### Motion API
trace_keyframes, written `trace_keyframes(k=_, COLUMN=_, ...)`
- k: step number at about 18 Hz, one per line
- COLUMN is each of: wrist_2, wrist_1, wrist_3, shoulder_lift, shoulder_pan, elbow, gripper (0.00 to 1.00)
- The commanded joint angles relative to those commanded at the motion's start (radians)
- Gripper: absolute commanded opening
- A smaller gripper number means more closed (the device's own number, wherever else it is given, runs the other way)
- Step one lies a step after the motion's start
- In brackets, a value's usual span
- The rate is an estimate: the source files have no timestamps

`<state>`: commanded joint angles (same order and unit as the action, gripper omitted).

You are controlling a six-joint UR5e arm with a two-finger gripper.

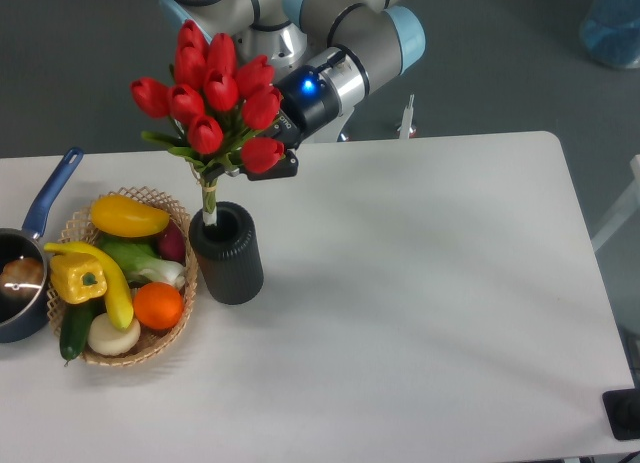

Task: Insert the flowers into the vase
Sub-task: 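Push the tulip stems deeper into the black vase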

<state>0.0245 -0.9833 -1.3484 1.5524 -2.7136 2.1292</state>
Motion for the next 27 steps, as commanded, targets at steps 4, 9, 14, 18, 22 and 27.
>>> trace_keyframes(k=4, wrist_2=0.002, wrist_1=0.000, wrist_3=-0.002, shoulder_lift=0.026, shoulder_pan=-0.014, elbow=-0.012, gripper=0.00)
trace_keyframes(k=9, wrist_2=0.005, wrist_1=-0.002, wrist_3=0.000, shoulder_lift=0.029, shoulder_pan=-0.008, elbow=-0.011, gripper=0.00)
trace_keyframes(k=14, wrist_2=0.009, wrist_1=-0.002, wrist_3=0.000, shoulder_lift=0.035, shoulder_pan=-0.005, elbow=-0.005, gripper=0.00)
trace_keyframes(k=18, wrist_2=0.012, wrist_1=-0.002, wrist_3=-0.002, shoulder_lift=0.051, shoulder_pan=-0.003, elbow=-0.002, gripper=0.02)
trace_keyframes(k=22, wrist_2=0.014, wrist_1=0.002, wrist_3=-0.012, shoulder_lift=0.081, shoulder_pan=0.000, elbow=0.005, gripper=0.04)
trace_keyframes(k=27, wrist_2=0.014, wrist_1=0.000, wrist_3=-0.113, shoulder_lift=0.117, shoulder_pan=0.000, elbow=0.038, gripper=0.04)
